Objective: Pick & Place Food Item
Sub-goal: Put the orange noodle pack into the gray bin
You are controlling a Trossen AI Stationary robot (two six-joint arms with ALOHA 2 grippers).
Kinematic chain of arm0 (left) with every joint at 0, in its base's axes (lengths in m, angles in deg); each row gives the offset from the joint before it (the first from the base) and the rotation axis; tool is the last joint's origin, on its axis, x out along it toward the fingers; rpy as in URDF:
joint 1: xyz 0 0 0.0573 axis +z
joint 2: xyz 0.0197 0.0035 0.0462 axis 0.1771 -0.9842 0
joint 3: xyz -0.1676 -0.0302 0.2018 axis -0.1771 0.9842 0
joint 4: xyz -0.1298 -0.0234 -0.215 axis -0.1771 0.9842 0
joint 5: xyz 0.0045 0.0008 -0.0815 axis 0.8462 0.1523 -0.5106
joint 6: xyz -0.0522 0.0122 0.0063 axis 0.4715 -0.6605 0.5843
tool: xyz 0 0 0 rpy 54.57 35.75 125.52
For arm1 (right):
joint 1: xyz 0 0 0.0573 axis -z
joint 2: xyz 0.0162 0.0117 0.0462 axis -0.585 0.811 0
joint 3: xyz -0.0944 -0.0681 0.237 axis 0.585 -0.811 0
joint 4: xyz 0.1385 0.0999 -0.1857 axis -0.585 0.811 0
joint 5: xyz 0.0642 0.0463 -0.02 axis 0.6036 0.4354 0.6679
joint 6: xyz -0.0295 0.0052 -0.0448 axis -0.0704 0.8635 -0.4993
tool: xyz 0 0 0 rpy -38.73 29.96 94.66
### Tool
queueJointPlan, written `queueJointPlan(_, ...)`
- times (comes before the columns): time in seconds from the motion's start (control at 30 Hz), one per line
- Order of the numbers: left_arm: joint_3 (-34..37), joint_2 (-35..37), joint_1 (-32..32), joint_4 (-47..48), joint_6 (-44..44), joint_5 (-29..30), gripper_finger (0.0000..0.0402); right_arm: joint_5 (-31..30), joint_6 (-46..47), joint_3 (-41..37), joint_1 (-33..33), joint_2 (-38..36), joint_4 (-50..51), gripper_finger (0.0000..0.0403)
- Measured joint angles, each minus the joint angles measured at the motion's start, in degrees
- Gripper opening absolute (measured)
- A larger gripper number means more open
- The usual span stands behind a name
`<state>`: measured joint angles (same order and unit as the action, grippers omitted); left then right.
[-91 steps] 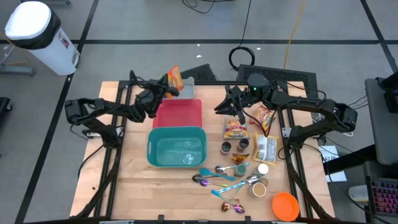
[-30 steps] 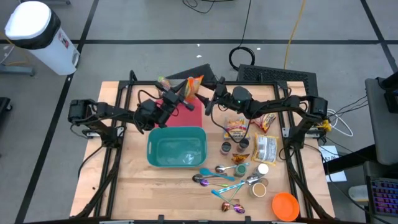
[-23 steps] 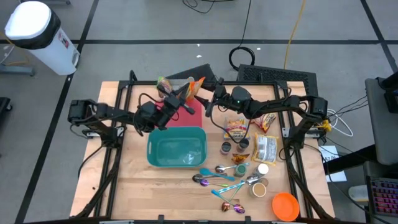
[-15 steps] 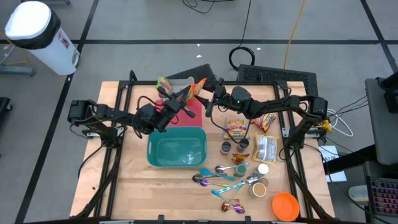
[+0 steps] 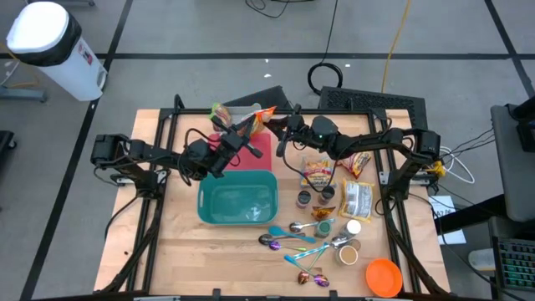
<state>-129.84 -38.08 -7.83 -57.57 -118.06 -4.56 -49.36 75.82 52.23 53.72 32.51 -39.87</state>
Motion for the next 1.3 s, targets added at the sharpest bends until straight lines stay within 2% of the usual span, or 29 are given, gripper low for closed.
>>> queueJointPlan(0.1,0.0,0.0,-0.31,-0.02,0.22,0.49,0.0014,0.3,-1.41,0.0,0.0,-0.19,0.19,0.0004)
queueJointPlan(0.2,0.0,0.24,-2.0,-0.08,-0.25,5.05,0.0025,1.59,-2.14,0.0,0.23,-2.09,3.49,0.0003)
queueJointPlan(0.37,-0.04,3.48,-5.89,1.14,-6.8,14.85,0.0017,1.86,-6.22,0.0,1.06,-7.26,13.74,0.0001)
queueJointPlan(0.53,-1.21,9.55,-9.82,3.11,-15.16,19.39,0.0005,3.28,-12.64,0.02,1.77,-12.74,24.42,0.0)
queueJointPlan(0.57,-3.05,10.91,-10.38,5.67,-16.48,20.95,0.0006,4.62,-14.33,0.03,1.92,-13.47,26.25,0.0)
queueJointPlan(0.63,-8.5,13.37,-11.15,16.46,-17.76,25.89,0.0004,6.56,-16.78,0.04,2.01,-14.99,30.76,0.0)
queueJointPlan(0.73,-20.38,14.73,-11.3,45.1,-8.75,29.2,0.0005,7.76,-18.53,0.04,1.97,-15.65,34.47,0.0)
queueJointPlan(0.8,-29.51,13.86,-11.11,69.08,4.08,25.0,0.0008,7.92,-18.69,0.03,1.97,-15.64,36.17,0.0)
queueJointPlan(0.83,-34.43,12.84,-10.33,80.69,11.78,19.39,0.0009,7.93,-18.82,0.02,1.97,-15.59,36.53,0.0)
queueJointPlan(0.9,-43.95,10.31,-7.85,99.37,26.11,2.18,0.0006,7.95,-18.82,0.02,1.97,-15.58,36.48,0.0)
queueJointPlan(0.97,-51.4,7.24,-3.77,109.92,34.73,-15.52,0.0003,7.91,-18.78,0.0,1.88,-15.61,36.39,0.0)
queueJointPlan(1.0,-54.18,5.76,-1.9,113.25,36.8,-21.45,0.0004,7.82,-18.5,0.01,1.86,-15.58,36.42,0.0)
queueJointPlan(1.07,-58.18,3.05,1.48,118.19,40.08,-26.96,0.0016,7.82,-17.68,0.0,1.86,-15.58,36.27,0.0)
queueJointPlan(1.13,-61.57,0.37,4.49,122.0,43.08,-27.74,0.0036,7.84,-17.38,0.02,1.84,-15.58,36.04,0.0)
queueJointPlan(1.2,-64.51,-2.11,7.47,126.17,44.36,-29.52,0.0064,7.82,-17.31,0.02,1.79,-15.58,36.35,0.0)
queueJointPlan(1.3,-67.78,-6.23,11.28,131.49,45.59,-36.8,0.0116,7.68,-17.28,0.02,1.49,-15.58,37.13,0.0)
